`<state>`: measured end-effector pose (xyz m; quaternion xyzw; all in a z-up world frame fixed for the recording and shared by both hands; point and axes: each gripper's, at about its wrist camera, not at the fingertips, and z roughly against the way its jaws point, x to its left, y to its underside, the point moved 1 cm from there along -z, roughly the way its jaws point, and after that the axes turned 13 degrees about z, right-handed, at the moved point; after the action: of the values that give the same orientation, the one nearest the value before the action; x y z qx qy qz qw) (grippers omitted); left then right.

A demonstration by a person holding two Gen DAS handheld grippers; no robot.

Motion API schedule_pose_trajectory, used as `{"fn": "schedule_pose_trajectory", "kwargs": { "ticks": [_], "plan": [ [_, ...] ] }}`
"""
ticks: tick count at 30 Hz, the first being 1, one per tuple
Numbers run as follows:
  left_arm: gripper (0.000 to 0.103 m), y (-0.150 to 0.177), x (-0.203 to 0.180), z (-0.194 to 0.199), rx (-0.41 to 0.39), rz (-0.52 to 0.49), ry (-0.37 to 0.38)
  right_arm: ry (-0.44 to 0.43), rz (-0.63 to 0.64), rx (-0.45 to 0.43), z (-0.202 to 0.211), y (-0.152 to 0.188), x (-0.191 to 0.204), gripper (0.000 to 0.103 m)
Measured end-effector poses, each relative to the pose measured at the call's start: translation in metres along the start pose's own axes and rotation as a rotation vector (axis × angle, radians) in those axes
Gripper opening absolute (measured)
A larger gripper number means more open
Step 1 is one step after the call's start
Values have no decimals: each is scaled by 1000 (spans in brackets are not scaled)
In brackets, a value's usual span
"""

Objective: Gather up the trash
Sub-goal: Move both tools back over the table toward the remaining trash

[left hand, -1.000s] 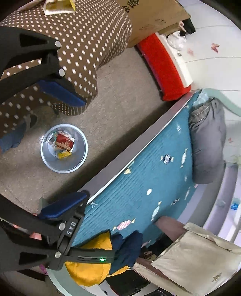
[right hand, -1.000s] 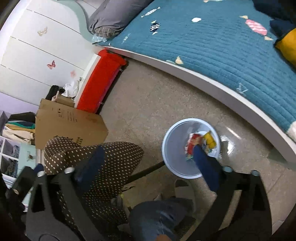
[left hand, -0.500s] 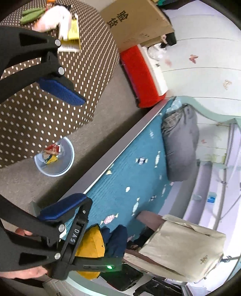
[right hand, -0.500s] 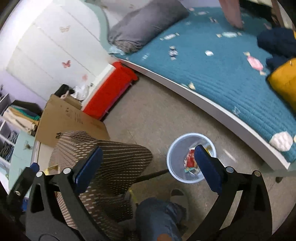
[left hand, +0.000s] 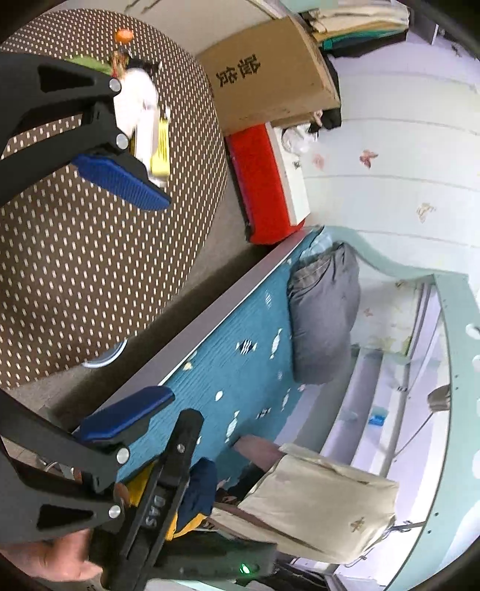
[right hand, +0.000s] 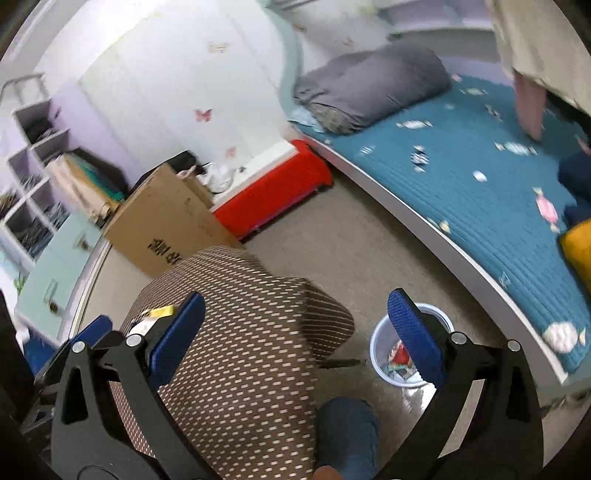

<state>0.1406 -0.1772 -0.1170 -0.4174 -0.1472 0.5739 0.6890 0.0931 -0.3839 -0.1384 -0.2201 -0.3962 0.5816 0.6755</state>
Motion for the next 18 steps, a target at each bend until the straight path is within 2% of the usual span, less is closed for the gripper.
{"fn": "schedule_pose_trajectory", "kwargs": {
  "ticks": [10, 18],
  "plan": [
    [94, 0, 63, 39, -64, 85, -58, -51, 182, -18, 0, -9, 73, 97],
    [94, 1, 119, 62, -104, 149, -142, -110, 279, 8, -23, -8, 121, 97]
  ]
}}
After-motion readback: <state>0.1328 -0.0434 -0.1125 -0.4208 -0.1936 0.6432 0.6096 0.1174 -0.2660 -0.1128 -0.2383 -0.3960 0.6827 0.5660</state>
